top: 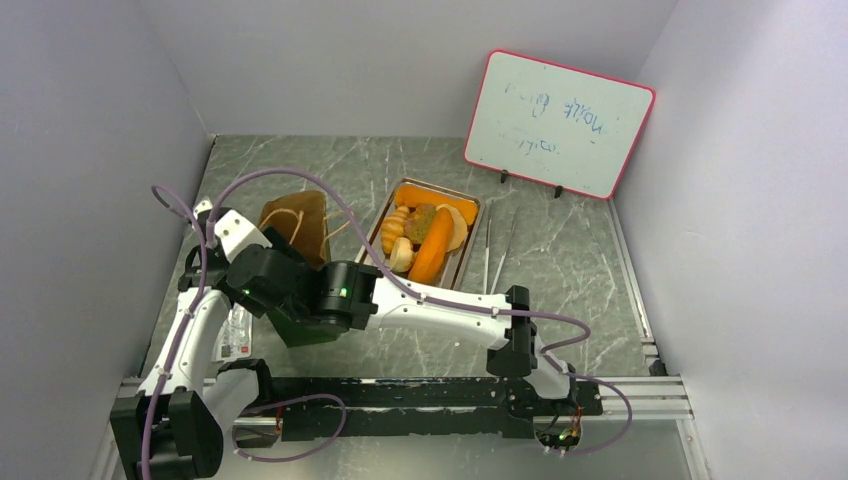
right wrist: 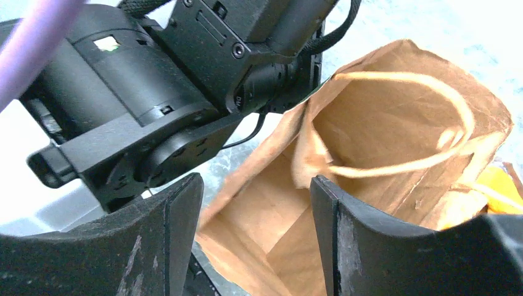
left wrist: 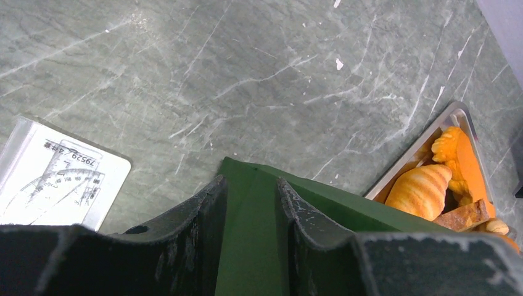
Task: Take the fake bread out of the paper bag
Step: Adjust the paper bag at the center of the board.
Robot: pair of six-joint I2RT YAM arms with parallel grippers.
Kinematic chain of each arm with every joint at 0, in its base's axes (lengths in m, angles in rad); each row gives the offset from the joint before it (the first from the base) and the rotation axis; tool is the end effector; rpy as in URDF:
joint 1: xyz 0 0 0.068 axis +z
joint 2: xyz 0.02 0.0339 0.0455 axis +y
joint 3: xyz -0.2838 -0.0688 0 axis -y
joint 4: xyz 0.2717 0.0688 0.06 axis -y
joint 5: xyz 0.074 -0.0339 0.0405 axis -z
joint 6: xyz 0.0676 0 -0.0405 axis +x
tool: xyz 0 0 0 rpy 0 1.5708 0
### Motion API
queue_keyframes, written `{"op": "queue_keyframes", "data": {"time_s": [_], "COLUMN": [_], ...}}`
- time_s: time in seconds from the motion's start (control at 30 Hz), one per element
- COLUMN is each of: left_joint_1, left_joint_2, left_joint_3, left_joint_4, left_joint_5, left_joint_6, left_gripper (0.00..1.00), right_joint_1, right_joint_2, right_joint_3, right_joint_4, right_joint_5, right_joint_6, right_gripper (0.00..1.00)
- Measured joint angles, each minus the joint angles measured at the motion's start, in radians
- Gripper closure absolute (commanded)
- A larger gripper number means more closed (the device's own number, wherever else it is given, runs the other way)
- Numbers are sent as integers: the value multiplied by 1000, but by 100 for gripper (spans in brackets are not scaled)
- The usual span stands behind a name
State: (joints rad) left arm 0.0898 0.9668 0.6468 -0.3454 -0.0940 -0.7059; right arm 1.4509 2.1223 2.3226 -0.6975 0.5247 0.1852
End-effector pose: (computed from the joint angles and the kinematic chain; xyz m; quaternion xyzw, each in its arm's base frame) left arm 0.2452 0.0284 0.2313 -0.3670 0.8202 -0.0922 0.4292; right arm 0.0981 0.5316 0.4049 -0.3839 0.7477 0.2081 0.5003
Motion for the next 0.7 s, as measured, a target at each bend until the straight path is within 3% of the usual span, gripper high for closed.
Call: {"op": "queue_keyframes", "data": {"time_s": [0.37, 0.7], "left_joint_1": [0, 0], "left_joint_2": [-1, -15], "left_joint_3": [-3, -11], "left_joint_4": [0, -12], "left_joint_5": [-16, -30], "left_joint_6": [-10, -10], "left_gripper": [71, 71], "right_joint_1": [41, 113], "right_joint_2": [-18, -320], "right_joint_3": [3, -323], "right_joint_4": [21, 256], "right_joint_5": [52, 178], "right_joint_6": [-33, -121], "right_gripper": [35, 39]}}
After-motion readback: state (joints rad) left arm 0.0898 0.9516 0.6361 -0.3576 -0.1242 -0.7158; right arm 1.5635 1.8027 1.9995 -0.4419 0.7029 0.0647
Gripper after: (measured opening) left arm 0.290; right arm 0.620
